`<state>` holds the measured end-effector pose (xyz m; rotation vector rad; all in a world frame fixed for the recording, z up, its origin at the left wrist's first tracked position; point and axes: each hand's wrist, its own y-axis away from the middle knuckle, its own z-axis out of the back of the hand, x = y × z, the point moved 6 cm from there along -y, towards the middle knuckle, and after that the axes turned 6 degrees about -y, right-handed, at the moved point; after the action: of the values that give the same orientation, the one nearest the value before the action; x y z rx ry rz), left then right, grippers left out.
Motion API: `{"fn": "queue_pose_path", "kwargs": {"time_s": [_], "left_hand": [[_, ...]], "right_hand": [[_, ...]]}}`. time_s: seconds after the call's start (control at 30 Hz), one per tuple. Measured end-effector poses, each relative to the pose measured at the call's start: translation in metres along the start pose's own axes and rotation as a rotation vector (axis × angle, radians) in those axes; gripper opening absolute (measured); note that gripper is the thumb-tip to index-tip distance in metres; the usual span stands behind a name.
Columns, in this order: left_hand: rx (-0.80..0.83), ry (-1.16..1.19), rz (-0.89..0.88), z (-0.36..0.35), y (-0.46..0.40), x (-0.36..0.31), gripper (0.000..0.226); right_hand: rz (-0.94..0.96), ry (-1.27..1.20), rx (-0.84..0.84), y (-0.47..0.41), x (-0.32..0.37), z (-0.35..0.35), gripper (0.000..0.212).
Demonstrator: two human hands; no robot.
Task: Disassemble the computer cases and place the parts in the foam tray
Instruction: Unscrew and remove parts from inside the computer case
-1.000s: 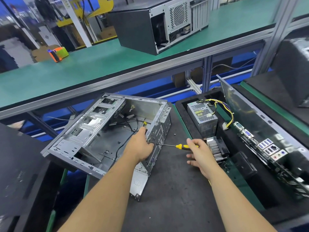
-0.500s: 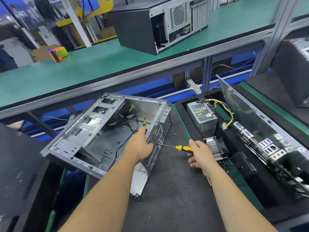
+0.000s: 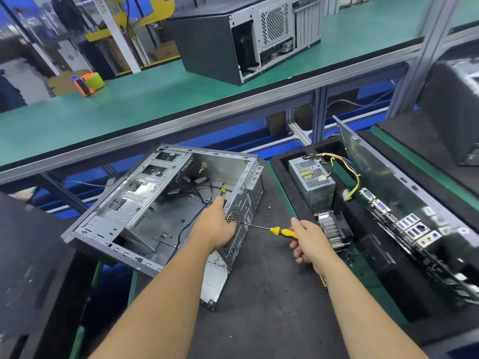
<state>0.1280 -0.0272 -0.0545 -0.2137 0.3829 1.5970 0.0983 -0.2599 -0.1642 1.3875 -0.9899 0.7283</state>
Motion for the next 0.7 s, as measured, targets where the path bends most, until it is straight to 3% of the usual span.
{"fn": "queue_pose_path", "kwargs": {"time_s": [0.17, 0.3, 0.47, 0.63, 0.7], "left_hand": [[0.004, -0.010, 0.003, 0.001, 0.002, 0.000, 0.023], [0.010, -0.029, 0.016, 0.003, 0.003, -0.002, 0.028], [0.000, -0.082, 0.033, 0.003, 0.004, -0.003, 0.025], [-0.053, -0.109, -0.139, 0.005, 0.008, -0.011, 0.084], [-0.047, -0.199, -0.212, 0.002, 0.008, -0.015, 0.076]], "right_hand": [[0.216, 0.028, -0.053, 0.005, 0.006, 0.003, 0.004], [0.212, -0.076, -0.041, 0.007, 0.006, 0.000, 0.019], [0.217, -0.184, -0.060, 0.013, 0.007, 0.003, 0.011], [0.203, -0.335, -0.058, 0.019, 0.012, 0.013, 0.009], [0.193, -0.364, -0.033, 0.021, 0.014, 0.014, 0.007]]}}
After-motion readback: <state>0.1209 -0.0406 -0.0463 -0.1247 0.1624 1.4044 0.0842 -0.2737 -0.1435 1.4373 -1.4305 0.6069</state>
